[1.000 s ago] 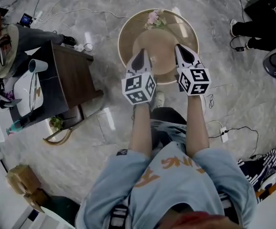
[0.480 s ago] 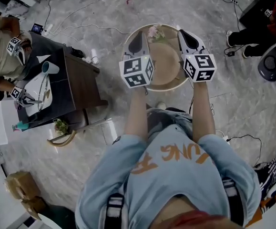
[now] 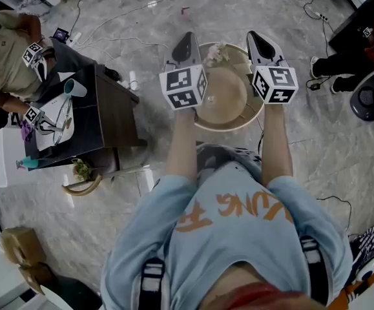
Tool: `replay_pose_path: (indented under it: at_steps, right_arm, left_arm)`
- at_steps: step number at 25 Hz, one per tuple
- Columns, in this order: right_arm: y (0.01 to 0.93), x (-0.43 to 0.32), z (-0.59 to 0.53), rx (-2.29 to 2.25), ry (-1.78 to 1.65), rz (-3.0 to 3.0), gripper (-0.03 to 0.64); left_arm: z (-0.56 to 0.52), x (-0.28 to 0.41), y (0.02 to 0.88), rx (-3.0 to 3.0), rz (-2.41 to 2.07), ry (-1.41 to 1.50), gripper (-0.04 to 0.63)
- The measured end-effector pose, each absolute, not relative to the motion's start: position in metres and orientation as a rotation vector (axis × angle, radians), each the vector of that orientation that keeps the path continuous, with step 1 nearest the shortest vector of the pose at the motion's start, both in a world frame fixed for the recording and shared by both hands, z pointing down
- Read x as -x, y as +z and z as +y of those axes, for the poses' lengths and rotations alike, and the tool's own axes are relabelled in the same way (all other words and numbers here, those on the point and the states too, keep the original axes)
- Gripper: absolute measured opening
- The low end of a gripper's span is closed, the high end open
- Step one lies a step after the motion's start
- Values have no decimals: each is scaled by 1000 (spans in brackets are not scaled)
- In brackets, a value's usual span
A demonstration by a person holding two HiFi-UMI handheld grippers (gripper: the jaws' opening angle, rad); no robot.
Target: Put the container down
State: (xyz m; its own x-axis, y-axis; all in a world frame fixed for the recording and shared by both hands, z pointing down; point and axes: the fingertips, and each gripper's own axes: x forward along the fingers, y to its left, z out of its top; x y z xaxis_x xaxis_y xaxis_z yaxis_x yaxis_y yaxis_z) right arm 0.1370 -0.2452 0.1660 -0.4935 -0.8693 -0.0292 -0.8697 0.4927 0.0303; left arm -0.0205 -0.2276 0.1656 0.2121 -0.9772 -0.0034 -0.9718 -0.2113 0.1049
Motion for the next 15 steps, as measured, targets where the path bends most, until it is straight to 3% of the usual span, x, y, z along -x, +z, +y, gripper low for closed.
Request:
replay_pose_path:
  at_steps: [15]
  right_arm:
    - [151,-144,-258,1566,88,2670,11]
  left_arm:
    - [-239,19,165,-2395,-1929,-92,25]
